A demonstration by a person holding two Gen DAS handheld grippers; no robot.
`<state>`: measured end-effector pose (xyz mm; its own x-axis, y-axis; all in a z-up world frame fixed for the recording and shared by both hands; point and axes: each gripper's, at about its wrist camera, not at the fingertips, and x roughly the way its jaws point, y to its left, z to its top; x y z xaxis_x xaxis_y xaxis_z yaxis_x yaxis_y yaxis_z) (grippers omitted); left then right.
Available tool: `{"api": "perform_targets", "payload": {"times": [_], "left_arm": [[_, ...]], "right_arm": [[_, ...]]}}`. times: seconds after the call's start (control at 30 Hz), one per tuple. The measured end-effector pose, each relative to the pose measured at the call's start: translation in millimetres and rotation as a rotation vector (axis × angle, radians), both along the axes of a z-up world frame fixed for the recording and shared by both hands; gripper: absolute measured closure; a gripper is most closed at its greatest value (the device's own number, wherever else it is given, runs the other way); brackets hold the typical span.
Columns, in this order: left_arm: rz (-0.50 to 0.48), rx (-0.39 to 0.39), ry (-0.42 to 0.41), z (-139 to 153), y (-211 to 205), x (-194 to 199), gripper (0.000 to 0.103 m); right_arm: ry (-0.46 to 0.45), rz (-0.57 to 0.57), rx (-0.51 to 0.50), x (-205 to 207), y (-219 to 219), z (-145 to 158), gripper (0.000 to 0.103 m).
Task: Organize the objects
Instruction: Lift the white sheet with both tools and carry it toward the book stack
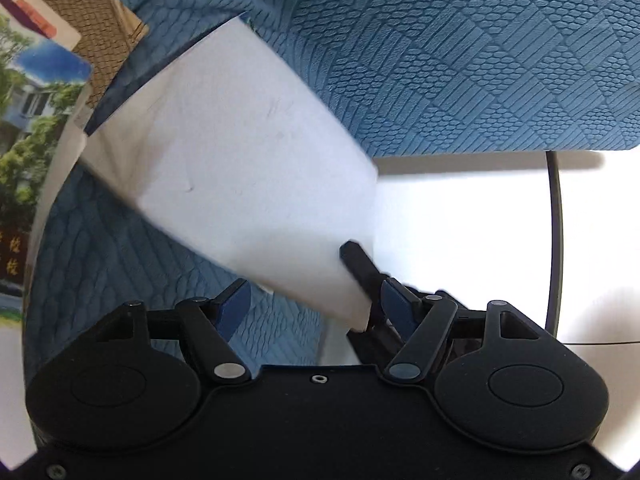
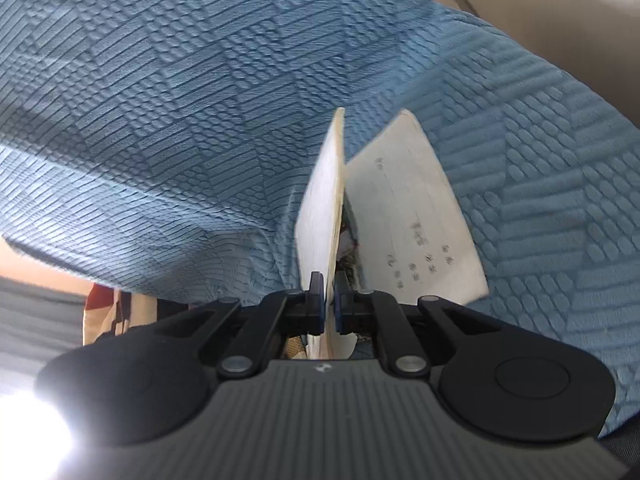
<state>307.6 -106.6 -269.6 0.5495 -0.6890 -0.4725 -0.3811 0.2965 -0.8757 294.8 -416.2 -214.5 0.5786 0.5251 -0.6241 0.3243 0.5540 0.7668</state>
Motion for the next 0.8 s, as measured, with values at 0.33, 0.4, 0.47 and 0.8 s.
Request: {"api": "perform_targets", "payload": {"times": [0.33, 0.4, 0.47, 0.8], "left_arm": [[0.031, 0.029, 0.063, -10, -5, 3, 0.079], [0.021, 0.04, 0.052, -5, -7, 1, 0.09], [0.018, 0.014, 0.048, -5, -7, -1, 0.097], [-0.073, 0.014, 0.009, 11, -11, -5, 0.1]], "right_arm": [[0.033, -0.119, 0.063, -31, -10, -4, 0.095], [0.034, -0.141, 0.076, -37, -15, -6, 0.094], [0.054, -0.157, 0.076, -40, -19, -10, 0.091], [0.07, -0.195, 0.091, -27, -35, -40, 0.081]]}}
